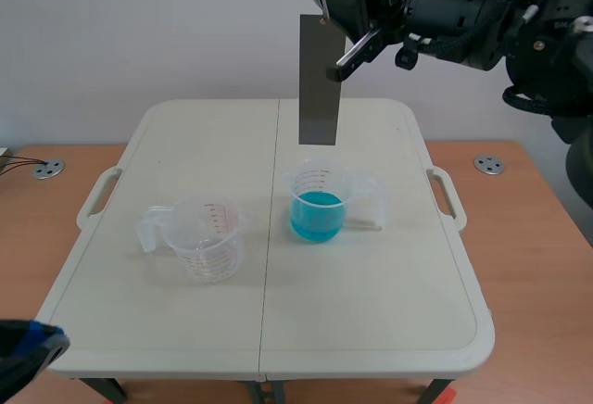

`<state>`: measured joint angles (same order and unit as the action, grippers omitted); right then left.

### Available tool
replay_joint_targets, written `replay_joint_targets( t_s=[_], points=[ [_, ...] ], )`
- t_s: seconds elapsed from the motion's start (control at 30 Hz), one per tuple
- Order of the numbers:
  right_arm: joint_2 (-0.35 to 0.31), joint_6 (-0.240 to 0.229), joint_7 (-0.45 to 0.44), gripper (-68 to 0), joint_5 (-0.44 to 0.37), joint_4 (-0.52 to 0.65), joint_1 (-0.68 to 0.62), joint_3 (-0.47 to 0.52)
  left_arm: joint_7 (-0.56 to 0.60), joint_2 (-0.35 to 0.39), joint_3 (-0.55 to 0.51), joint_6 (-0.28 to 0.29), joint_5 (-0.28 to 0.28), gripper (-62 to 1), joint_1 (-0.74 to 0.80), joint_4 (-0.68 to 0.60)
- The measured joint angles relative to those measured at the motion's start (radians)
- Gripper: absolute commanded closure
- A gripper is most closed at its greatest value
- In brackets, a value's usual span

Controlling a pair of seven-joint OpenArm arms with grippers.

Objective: Hold the metal plate by the orange handle, dip it into the blue solution, take it out and point at it, then put the plate back in the beaker on the left.
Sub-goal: 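Move the plate over the blue solution, then point at the plate with the left hand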

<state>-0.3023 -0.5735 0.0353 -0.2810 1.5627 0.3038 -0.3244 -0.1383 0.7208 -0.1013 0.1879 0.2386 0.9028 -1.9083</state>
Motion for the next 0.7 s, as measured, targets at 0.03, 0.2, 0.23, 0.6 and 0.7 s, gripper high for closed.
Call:
replay_joint_targets(
  t_s=[0.03,0.2,0.23,0.6,0.7],
  points=[
    [-0.003,-0.003,0.0,-1.3,0.0,0.0,0.0,0.0,0.0,0.0,0.011,0.015,0.005,-1.6,-0.038,0.0],
    [-0.008,0.0,0.0,-1.3,-0.001,0.0,0.0,0.003,-0.001,0.0,0.095,0.047,0.005,-1.6,-0.22,0.004],
    [-0.009,0.0,0.0,-1.3,-0.003,0.0,0.0,0.003,0.0,0.0,0.12,0.048,0.005,-1.6,-0.258,0.009],
    [-0.011,0.0,0.0,-1.3,-0.008,0.0,0.0,0.003,-0.008,-0.126,0.424,0.075,0.008,-1.6,-0.687,0.239],
    [-0.011,0.0,0.0,-1.3,-0.007,0.0,0.0,0.003,-0.008,-0.186,0.469,0.075,0.008,-1.6,-0.781,0.321]
  ],
)
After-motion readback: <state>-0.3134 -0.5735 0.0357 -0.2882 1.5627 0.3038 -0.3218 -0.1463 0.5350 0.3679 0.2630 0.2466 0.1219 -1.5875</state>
